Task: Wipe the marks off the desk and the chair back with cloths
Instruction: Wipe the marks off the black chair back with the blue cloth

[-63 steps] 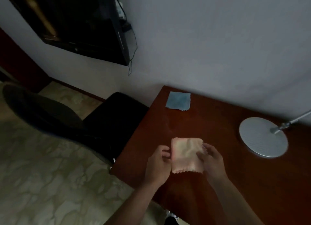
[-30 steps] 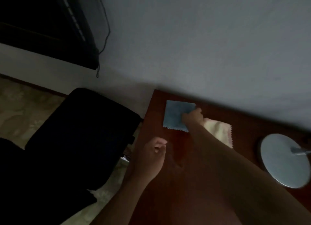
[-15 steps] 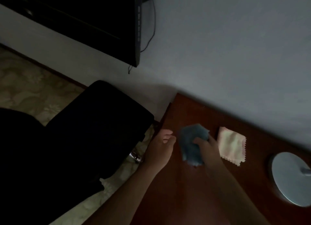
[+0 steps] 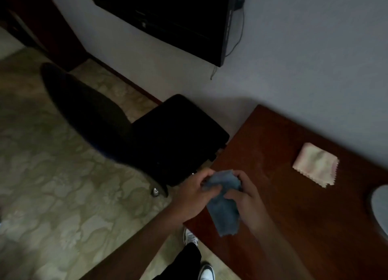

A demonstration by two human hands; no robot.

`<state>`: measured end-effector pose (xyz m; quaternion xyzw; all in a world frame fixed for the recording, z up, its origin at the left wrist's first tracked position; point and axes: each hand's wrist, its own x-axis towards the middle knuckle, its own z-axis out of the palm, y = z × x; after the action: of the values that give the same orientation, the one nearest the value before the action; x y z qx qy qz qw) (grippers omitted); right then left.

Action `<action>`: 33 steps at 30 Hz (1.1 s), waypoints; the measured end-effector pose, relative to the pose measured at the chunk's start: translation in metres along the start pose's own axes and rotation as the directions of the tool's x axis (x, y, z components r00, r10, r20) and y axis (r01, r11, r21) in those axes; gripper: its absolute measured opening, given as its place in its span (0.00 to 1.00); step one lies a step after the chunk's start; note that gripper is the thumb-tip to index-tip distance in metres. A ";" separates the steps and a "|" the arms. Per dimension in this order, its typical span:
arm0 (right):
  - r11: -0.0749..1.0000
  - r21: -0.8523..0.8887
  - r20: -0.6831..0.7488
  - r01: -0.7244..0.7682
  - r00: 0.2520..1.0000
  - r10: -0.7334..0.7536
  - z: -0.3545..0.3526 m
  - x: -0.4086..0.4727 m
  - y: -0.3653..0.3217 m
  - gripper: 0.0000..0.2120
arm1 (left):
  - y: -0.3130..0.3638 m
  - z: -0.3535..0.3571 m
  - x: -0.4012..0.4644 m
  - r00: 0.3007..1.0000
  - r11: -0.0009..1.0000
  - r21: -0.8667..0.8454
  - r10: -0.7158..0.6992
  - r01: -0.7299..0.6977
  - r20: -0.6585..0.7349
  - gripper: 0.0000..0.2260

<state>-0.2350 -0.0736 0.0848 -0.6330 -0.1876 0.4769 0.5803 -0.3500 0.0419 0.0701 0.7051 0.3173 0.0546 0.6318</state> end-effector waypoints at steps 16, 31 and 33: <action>0.832 -0.400 0.497 0.384 0.854 -0.155 0.229 -0.083 -0.009 0.09 | -0.031 -0.142 -0.248 0.825 0.969 0.245 0.164 -0.032 -0.541 0.05; 0.833 -0.429 0.334 0.349 0.918 -0.213 0.465 -0.047 0.007 0.11 | -0.109 -0.368 -0.290 0.775 0.930 0.319 0.337 -0.184 -0.535 0.08; 0.838 -0.424 0.315 0.343 0.924 -0.218 0.481 -0.034 0.004 0.12 | -0.111 -0.393 -0.278 0.764 0.914 0.354 0.370 -0.198 -0.529 0.10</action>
<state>-0.6476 0.1658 0.1562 -0.6536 -0.4619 0.4030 0.4439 -0.8003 0.2355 0.1339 0.7749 0.3890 0.3198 0.3821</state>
